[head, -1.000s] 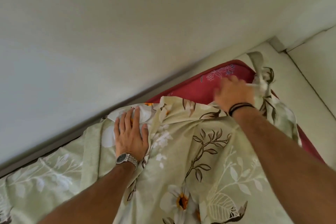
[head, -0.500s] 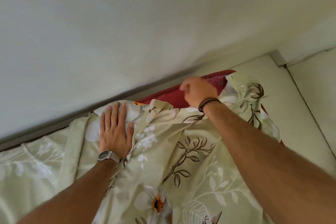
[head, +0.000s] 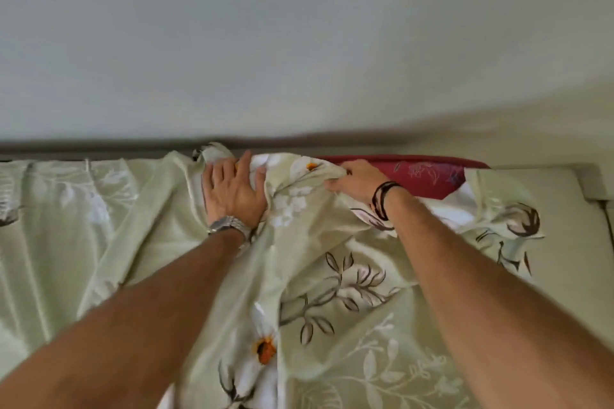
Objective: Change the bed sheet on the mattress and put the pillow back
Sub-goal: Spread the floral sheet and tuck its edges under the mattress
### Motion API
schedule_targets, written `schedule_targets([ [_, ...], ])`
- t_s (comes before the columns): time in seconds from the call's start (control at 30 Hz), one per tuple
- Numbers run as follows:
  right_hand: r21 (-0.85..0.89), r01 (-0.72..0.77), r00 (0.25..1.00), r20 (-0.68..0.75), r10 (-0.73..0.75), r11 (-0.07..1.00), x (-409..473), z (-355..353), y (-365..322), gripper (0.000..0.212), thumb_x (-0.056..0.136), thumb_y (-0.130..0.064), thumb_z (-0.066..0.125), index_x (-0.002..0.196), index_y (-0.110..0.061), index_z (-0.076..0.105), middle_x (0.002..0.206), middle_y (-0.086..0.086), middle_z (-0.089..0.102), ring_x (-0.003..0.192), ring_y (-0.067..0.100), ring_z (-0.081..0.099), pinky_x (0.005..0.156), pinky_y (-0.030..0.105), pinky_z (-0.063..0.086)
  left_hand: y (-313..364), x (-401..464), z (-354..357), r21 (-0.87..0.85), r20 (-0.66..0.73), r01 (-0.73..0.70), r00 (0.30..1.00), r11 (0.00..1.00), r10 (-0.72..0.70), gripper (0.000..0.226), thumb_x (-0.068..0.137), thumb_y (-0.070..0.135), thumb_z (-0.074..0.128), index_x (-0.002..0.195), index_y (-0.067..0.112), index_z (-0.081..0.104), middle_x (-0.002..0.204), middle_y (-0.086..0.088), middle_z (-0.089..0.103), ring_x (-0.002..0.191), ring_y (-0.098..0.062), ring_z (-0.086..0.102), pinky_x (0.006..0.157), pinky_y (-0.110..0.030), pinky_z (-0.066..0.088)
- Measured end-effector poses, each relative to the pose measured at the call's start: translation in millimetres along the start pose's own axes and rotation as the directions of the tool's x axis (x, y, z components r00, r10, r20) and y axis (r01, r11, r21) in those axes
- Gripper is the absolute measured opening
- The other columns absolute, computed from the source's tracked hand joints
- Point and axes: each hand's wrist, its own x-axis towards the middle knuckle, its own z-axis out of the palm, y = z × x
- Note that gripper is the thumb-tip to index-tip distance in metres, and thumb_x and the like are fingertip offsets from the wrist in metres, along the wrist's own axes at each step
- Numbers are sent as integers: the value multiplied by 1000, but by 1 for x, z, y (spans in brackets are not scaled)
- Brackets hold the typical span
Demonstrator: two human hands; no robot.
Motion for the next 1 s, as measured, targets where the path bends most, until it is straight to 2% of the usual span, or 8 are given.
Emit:
schedule_targets([
  [0.1, 185, -104, 986, -112, 127, 977, 5, -4, 5, 25, 85, -31, 82, 84, -8, 71, 80, 1, 63, 76, 15, 57, 73, 29, 45, 22, 2, 1, -54, -2, 153, 988, 987, -154, 45, 103, 49, 29, 125, 27, 62, 120, -11, 63, 123, -32, 47, 121, -49, 22],
  [0.23, 170, -156, 975, -128, 179, 973, -6, -8, -11, 13, 82, -8, 73, 73, -11, 65, 79, 8, 67, 81, 25, 64, 71, 41, 52, 20, 3, -1, -37, 20, 161, 987, 986, -160, 40, 105, 46, 30, 113, 24, 63, 117, -10, 61, 122, -31, 46, 121, -49, 22],
  [0.3, 74, -203, 977, -50, 207, 976, -19, -18, -21, 14, 84, -13, 73, 75, -14, 62, 77, 3, 63, 74, 22, 61, 62, 31, 45, 25, 5, -5, -58, -8, 158, 987, 986, -159, 38, 106, 44, 31, 111, 22, 62, 113, -9, 60, 120, -31, 46, 120, -48, 22],
  [0.37, -216, -234, 971, 5, 241, 948, -25, -29, -17, 26, 88, -34, 74, 75, -17, 58, 73, -2, 59, 66, 16, 54, 54, 29, 36, 21, 0, -1, -65, -14, 148, 989, 987, -149, 37, 106, 42, 32, 111, 22, 62, 110, -8, 60, 118, -31, 46, 119, -48, 23],
  [0.47, -445, -247, 969, -107, 223, 861, -37, -43, -3, 46, 92, -57, 64, 70, -17, 55, 68, 0, 57, 63, 20, 53, 52, 30, 34, 18, -2, -1, -87, -45, 138, 989, 987, -142, 33, 105, 41, 35, 112, 21, 61, 112, -7, 60, 120, -30, 46, 120, -48, 22],
  [0.67, -386, -187, 980, -143, 141, 903, -49, -43, 13, 44, 100, -45, 57, 68, -19, 44, 64, -2, 46, 59, 16, 45, 54, 32, 32, 15, -1, 1, -117, -53, 139, 988, 983, -146, 35, 103, 42, 35, 114, 21, 61, 114, -4, 60, 120, -28, 47, 120, -48, 22],
  [0.83, -323, -204, 979, -88, 186, 924, -37, -40, 17, 30, 101, -40, 53, 90, -18, 69, 78, 1, 64, 73, 20, 59, 61, 31, 41, 16, -1, 0, -102, -55, 142, 987, 985, -149, 33, 103, 41, 36, 116, 22, 60, 114, -5, 58, 119, -28, 47, 120, -48, 22],
  [1.0, -319, -158, 985, 12, 170, 935, -25, -66, 21, 21, 102, -32, 54, 88, -22, 66, 79, -2, 62, 76, 20, 58, 65, 29, 40, 26, -4, -3, -69, -69, 160, 984, 985, -164, 35, 105, 41, 33, 123, 22, 57, 123, -6, 57, 127, -29, 44, 121, -49, 21],
])
